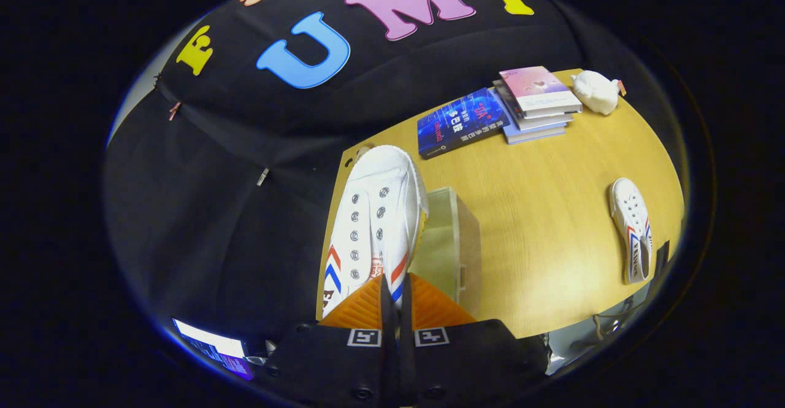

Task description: Open the storage box then place both shoes into the box .Put the left shoe in first, then the right shoe, with the right side of both shoes facing outward in a uniform manner.

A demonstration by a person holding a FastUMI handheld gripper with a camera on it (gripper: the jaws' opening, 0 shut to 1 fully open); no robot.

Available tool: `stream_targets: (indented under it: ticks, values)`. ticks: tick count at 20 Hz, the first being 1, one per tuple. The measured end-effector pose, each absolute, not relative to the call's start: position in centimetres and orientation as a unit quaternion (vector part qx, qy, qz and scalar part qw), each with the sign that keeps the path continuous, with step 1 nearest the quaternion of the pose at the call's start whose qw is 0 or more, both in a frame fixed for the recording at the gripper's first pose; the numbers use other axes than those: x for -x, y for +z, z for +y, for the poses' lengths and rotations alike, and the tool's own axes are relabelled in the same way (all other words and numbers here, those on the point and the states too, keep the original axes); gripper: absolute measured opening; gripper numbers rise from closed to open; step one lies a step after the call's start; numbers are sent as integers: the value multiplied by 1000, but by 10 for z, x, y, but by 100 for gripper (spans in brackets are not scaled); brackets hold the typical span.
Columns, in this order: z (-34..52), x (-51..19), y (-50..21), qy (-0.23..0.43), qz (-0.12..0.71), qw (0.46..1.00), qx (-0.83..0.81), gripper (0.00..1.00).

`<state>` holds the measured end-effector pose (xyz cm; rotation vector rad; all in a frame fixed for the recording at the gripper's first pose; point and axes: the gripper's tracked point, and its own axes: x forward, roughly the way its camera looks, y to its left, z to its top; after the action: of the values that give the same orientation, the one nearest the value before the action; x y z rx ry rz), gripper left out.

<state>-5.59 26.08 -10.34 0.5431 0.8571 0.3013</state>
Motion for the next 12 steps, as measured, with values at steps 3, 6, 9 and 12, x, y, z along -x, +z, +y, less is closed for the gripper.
stream_targets:
  ticks: [3, 6, 9, 12]
  values:
    - [298, 52, -128, 158, 429, 854, -247, 5]
    - [319, 41, -164, 148, 456, 850, -217, 5]
    - [330, 40, -194, 134, 480, 846, -190, 5]
    - [340, 34, -217, 119, 501, 838, -180, 5]
